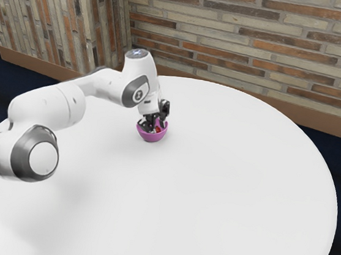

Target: Take strawberry from the bowl

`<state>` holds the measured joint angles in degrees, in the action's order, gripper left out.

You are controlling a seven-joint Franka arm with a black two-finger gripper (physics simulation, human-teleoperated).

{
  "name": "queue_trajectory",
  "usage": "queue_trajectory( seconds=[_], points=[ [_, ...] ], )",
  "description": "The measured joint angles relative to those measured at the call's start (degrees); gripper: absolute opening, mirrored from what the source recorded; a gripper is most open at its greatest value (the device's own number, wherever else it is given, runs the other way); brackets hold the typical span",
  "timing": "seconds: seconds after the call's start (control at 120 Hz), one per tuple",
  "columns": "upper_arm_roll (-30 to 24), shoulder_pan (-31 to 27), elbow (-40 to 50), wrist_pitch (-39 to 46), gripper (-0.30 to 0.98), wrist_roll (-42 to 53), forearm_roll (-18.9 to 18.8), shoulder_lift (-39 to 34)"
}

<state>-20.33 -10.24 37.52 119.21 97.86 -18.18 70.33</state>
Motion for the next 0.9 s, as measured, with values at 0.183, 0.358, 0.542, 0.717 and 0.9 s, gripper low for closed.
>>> queue_trajectory(
  seconds=[0.183,0.358,0.542,0.717,0.9],
  points=[
    [0.0,-0.1,0.1,0.4,0.3,1.4,-0.3,0.4],
    [0.3,-0.3,4.3,0.5,0.15,1.7,-0.3,-2.7],
    [2.1,-0.3,13.0,0.6,0.1,1.7,0.6,-12.3],
    [2.3,1.7,20.1,0.7,0.07,1.2,2.6,-20.2],
    [2.3,8.7,21.6,0.9,0.07,0.5,6.0,-20.9]
  ],
)
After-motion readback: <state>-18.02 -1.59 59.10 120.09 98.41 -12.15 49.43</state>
